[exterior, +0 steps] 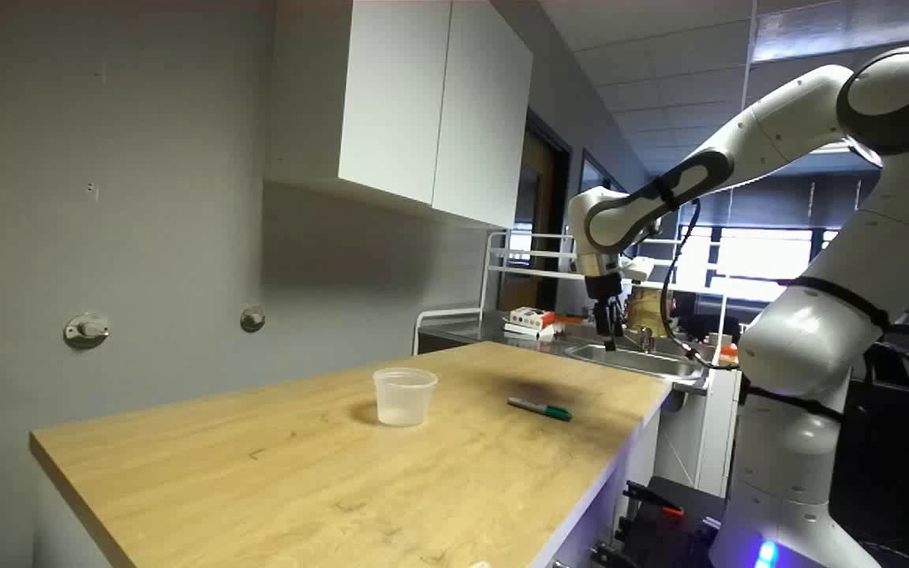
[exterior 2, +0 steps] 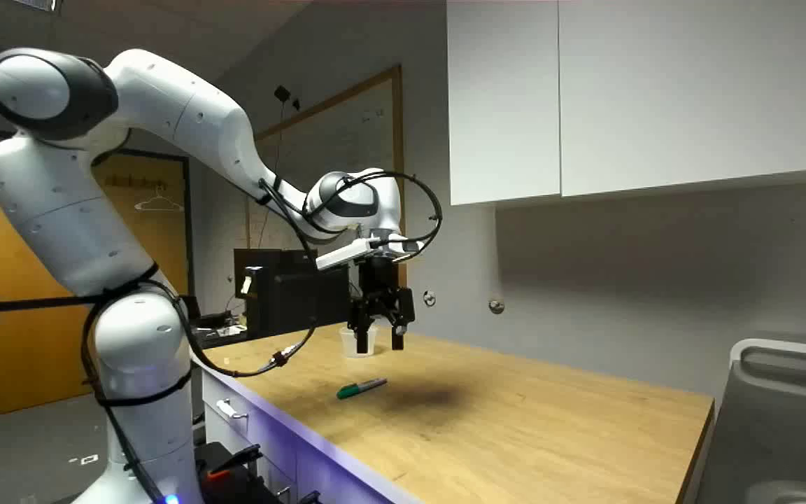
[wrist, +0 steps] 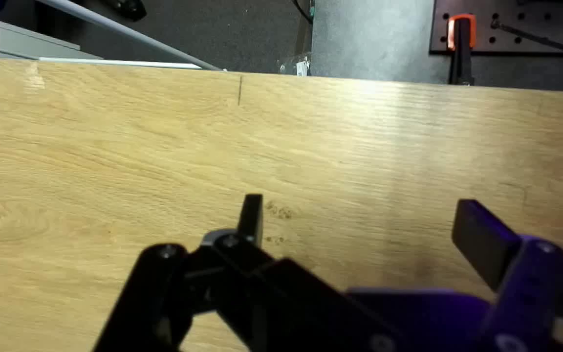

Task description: Pick the marker and put it in the cup

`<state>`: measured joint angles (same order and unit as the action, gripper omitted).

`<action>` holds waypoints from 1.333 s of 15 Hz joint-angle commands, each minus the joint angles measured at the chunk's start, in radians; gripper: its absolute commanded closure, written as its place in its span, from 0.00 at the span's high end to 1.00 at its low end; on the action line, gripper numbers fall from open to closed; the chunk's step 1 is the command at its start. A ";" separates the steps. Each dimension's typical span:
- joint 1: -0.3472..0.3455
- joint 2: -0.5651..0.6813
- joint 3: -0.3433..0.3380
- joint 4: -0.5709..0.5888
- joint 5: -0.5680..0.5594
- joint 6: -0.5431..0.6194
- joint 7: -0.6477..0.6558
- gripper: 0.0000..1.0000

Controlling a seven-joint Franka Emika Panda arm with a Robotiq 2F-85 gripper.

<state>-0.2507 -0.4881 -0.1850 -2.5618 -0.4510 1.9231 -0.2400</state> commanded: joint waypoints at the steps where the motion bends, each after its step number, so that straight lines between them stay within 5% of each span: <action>1: 0.013 -0.001 -0.011 0.003 -0.004 -0.006 0.004 1.00; 12: 0.011 0.012 -0.006 0.015 -0.009 -0.012 0.015 1.00; 20: 0.102 0.141 0.030 0.041 0.097 0.127 0.078 1.00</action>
<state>-0.1848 -0.4188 -0.1733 -2.5590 -0.4081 2.0117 -0.1980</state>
